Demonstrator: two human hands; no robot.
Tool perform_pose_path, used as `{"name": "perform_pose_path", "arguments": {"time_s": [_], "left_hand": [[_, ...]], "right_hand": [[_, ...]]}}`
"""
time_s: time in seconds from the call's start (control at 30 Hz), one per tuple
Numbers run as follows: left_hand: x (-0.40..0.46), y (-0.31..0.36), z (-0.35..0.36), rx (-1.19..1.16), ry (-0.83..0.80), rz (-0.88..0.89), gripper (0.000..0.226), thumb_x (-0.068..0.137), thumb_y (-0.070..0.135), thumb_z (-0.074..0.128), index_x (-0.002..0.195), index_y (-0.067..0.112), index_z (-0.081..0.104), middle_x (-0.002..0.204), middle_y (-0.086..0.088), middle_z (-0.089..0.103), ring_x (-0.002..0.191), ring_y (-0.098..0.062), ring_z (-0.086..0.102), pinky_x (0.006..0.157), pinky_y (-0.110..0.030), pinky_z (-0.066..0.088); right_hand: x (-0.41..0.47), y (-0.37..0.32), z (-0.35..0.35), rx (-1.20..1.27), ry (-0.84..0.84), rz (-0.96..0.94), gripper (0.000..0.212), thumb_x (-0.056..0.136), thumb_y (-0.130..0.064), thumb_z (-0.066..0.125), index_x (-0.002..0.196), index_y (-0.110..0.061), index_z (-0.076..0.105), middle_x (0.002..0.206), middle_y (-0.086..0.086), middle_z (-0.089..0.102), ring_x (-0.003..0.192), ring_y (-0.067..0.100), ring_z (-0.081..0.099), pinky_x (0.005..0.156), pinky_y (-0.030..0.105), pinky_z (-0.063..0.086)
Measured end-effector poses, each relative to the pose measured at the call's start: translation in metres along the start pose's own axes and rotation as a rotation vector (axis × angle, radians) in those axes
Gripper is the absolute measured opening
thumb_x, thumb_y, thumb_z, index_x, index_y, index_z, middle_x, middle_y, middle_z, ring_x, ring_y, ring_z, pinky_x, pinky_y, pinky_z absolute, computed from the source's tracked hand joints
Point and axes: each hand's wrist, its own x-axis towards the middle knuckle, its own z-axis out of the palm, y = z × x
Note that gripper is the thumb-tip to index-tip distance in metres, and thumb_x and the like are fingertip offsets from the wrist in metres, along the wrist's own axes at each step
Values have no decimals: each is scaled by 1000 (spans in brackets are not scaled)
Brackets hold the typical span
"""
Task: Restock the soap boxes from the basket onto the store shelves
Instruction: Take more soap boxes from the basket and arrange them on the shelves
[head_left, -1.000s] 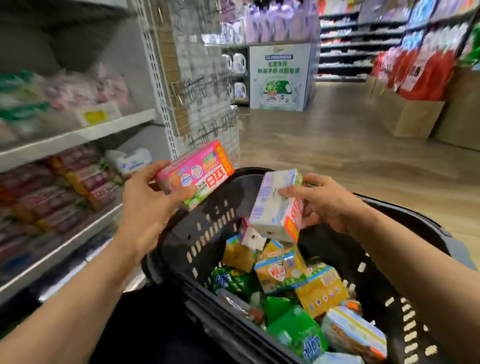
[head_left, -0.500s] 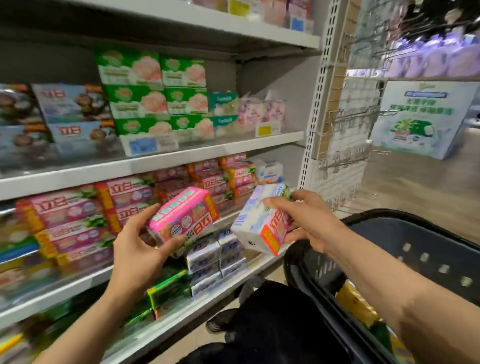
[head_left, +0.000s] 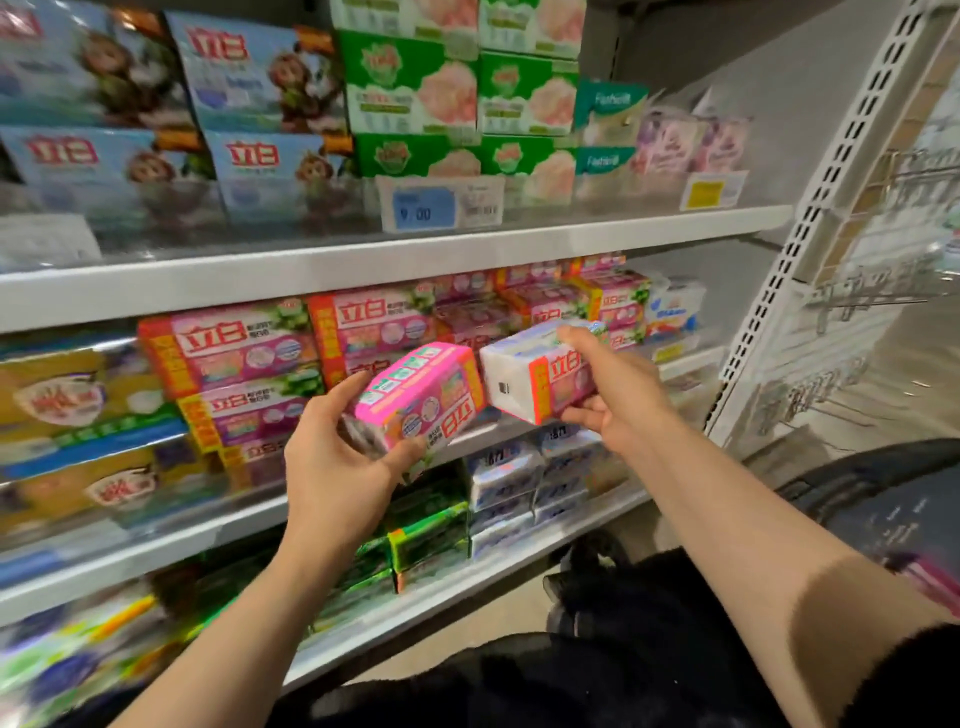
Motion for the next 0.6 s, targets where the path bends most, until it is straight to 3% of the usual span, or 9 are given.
{"name": "perform_pose_path", "arguments": {"time_s": [0.13,0.23,0.33,0.43,0.5,0.6], "left_hand": [[5,-2,-10,52,-6,43,80,65,20,88,136,25,51,126,3,59,114,-18,59,95,-47,51],[5,1,-14,84,-10,85,80,65,17,88,136,24,51,123,6,57,113,-15,58,95,-46,52],[5,-3,-15,93,-11,111,82,64,16,88,136,23,50,120,8,57,113,-13,57,96,-45,51],[4,-7,-16,81,-9,98,83,64,16,88,137,24,50,119,13,56,114,-10,56,96,-46,51],[3,-8,-16,64,-11,87,83,64,17,88,137,24,50,120,14,56,115,-9,56,96,-46,51],[3,-9,-15,35,-11,63,83,64,17,88,136,27,49,126,13,57,117,-8,55,98,-46,51]], "right_hand": [[15,-13,30,99,3,-60,59,73,-44,78,118,-12,57,91,3,73,61,10,70,46,23,50],[20,-16,45,158,-13,-100,61,72,-47,79,116,-12,58,99,4,72,75,15,72,52,25,53],[19,-13,49,267,-68,-102,43,82,-30,74,115,-9,58,105,8,68,84,20,70,62,27,57],[17,-10,50,361,-147,-99,68,84,-1,68,143,-8,34,114,13,59,95,24,66,82,35,58],[15,-10,51,377,-186,-123,76,82,12,63,146,-6,26,119,16,55,99,24,65,89,36,56],[14,-8,55,313,-218,-147,82,81,15,61,149,-7,22,122,11,43,103,20,60,95,37,52]]}}
